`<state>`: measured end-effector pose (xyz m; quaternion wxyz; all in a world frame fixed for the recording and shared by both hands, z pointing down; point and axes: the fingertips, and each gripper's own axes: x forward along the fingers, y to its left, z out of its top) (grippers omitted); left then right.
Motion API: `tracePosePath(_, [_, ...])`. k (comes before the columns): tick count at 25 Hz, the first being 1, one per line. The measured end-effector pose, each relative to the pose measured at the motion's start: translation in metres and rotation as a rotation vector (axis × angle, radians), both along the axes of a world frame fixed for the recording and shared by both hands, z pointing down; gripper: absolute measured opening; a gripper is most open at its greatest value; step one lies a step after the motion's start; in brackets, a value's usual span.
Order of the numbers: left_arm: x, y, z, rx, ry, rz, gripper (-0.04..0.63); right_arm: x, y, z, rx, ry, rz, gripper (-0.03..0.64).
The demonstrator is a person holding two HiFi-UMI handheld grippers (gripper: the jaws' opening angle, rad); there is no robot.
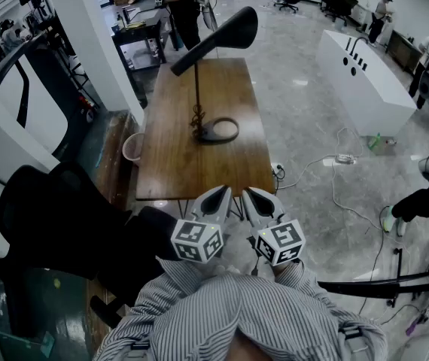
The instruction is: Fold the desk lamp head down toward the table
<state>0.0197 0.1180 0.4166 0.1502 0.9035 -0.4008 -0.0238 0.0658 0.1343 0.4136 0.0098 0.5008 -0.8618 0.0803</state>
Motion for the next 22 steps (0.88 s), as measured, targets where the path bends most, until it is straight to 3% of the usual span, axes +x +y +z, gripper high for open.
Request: tracePosePath(22, [0.007,-0.014,-0.003,0.005,0.008,-0.038,-0.002,0.024,-0.008,0.002,0.019,0.003,0.037,0.002])
